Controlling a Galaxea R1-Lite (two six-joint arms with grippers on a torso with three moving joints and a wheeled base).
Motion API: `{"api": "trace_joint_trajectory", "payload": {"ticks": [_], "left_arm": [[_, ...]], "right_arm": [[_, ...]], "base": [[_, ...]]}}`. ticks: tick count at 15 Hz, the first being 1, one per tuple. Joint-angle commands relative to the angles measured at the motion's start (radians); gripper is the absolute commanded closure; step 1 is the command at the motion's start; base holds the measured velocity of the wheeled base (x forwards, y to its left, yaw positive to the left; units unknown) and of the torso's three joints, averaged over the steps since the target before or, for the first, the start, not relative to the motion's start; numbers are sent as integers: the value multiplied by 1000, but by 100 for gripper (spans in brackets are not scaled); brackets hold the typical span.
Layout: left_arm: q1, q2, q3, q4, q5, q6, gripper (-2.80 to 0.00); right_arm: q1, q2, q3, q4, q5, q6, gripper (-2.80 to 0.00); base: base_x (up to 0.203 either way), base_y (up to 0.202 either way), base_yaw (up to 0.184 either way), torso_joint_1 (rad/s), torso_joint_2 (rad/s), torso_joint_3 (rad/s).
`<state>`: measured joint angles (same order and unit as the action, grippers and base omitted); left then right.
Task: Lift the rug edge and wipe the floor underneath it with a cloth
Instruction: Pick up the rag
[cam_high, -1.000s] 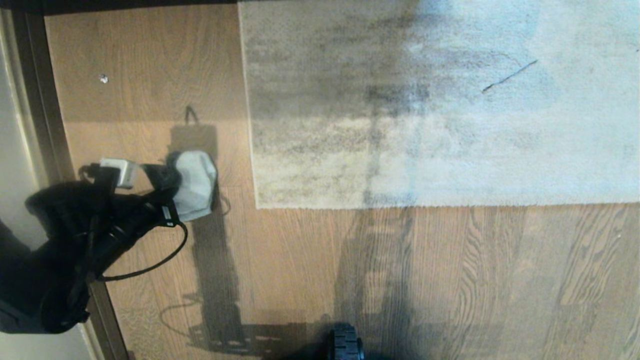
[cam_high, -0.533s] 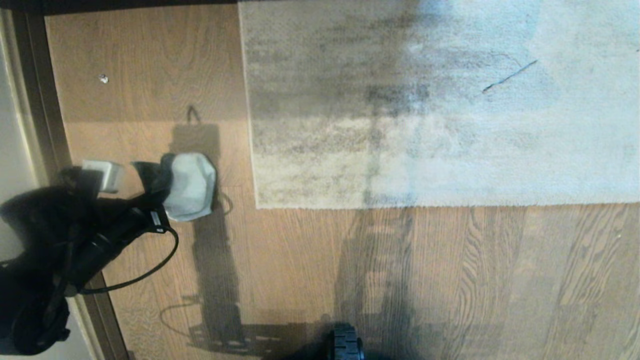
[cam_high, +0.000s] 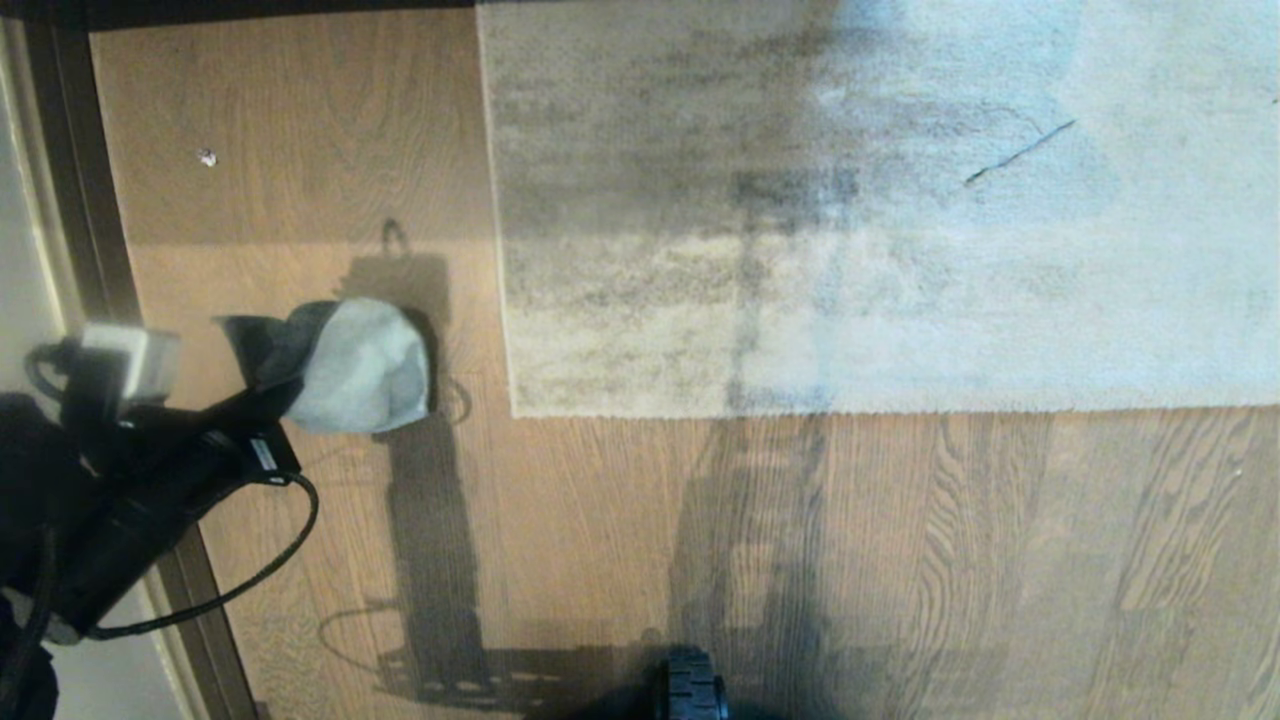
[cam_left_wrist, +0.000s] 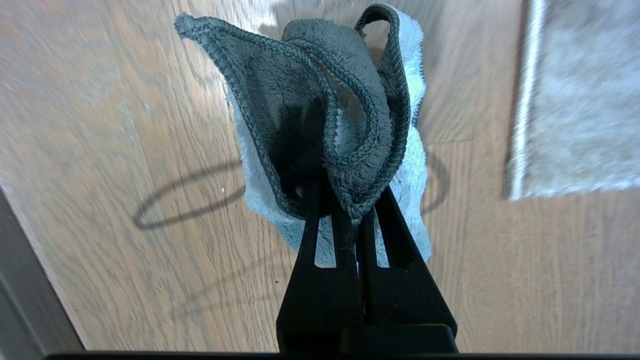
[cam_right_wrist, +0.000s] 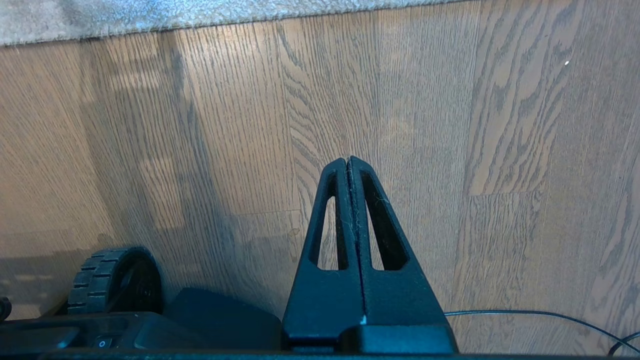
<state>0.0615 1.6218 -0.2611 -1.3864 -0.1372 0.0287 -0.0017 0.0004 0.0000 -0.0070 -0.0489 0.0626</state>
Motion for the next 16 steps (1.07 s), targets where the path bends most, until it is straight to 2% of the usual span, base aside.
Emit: {"api": "trace_joint_trajectory", "payload": {"ticks": [1,16], "left_arm": [[0,-65,14,-8,-4,0,0],[-8,-286,247,-5,-11,0,0]], "right_arm": [[0,0,0,-1,0,0,0],[0,0,0,1,0,0,0]], "base": [[0,0,0,0,0,0],[0,0,0,0,0,0]]}}
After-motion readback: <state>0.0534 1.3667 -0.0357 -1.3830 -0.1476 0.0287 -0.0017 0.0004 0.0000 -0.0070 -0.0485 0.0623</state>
